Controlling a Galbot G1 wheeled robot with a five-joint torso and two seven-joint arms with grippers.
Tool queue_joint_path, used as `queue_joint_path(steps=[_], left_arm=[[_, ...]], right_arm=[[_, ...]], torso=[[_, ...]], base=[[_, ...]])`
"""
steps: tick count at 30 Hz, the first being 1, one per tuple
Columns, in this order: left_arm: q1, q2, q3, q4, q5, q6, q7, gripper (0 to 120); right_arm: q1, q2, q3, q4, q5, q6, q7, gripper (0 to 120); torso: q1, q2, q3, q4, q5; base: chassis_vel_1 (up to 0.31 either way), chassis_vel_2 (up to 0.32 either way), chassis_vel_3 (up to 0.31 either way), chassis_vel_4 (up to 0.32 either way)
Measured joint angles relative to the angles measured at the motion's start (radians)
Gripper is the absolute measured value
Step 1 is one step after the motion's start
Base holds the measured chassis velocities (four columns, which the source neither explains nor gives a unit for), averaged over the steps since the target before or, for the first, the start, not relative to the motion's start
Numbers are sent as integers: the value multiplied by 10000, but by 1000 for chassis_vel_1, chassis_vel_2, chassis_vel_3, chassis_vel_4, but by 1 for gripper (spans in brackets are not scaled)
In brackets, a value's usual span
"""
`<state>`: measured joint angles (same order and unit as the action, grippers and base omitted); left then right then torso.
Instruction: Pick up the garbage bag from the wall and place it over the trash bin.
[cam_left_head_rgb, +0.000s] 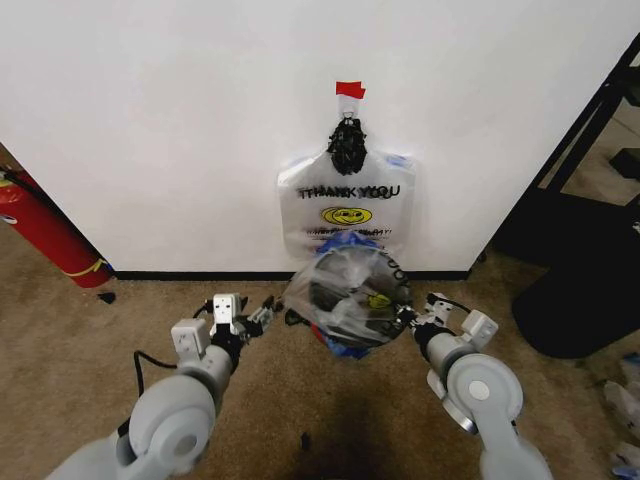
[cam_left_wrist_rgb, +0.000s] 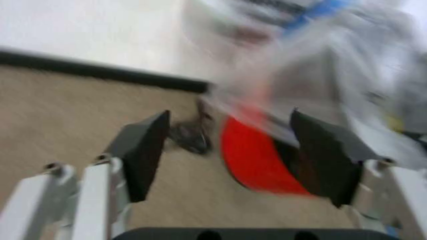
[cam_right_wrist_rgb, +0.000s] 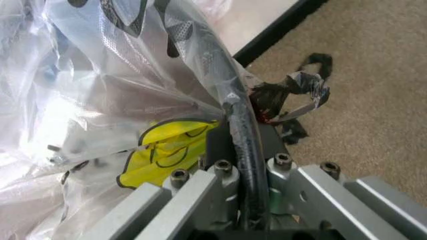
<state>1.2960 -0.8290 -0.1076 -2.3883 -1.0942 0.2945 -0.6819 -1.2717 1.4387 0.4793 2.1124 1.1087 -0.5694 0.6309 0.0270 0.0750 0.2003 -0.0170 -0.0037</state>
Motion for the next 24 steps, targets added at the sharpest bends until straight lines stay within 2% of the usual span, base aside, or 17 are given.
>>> queue_joint_path(steps=[2, 6, 12, 16, 23, 24], left_arm=[[134, -90, 58, -89, -257, -62, 90, 84], [198, -552, 322, -231, -1840, -102, 218, 96], [-267, -1038, 793, 130, -2784, -119, 601, 98], [-505, -1207, 1153, 524, -2735, -116, 1064, 94], [-649, -1413, 1357, 914, -2462, -171, 1527, 66], [-649, -1413, 1357, 914, -2462, -171, 1527, 66]], right_arm=[[-20, 60, 52, 5, 36, 8, 42, 0], [-150, 217, 170, 107, 81, 20, 89, 0], [-314, 379, 278, 258, 77, 20, 92, 0], [-344, 460, 325, 369, 65, 9, 125, 0], [-413, 529, 292, 548, -42, -70, 127, 0], [-413, 529, 292, 548, -42, -70, 127, 0]], torso=[[0, 0, 0, 0, -1], [0, 0, 0, -2, -1], [0, 0, 1, -3, -1], [0, 0, 1, -3, -1], [0, 0, 1, -2, -2], [0, 0, 1, -2, -2]], base=[[0, 0, 0, 0], [0, 0, 0, 0], [0, 0, 0, 0], [0, 0, 0, 0], [0, 0, 0, 0], [0, 0, 0, 0]])
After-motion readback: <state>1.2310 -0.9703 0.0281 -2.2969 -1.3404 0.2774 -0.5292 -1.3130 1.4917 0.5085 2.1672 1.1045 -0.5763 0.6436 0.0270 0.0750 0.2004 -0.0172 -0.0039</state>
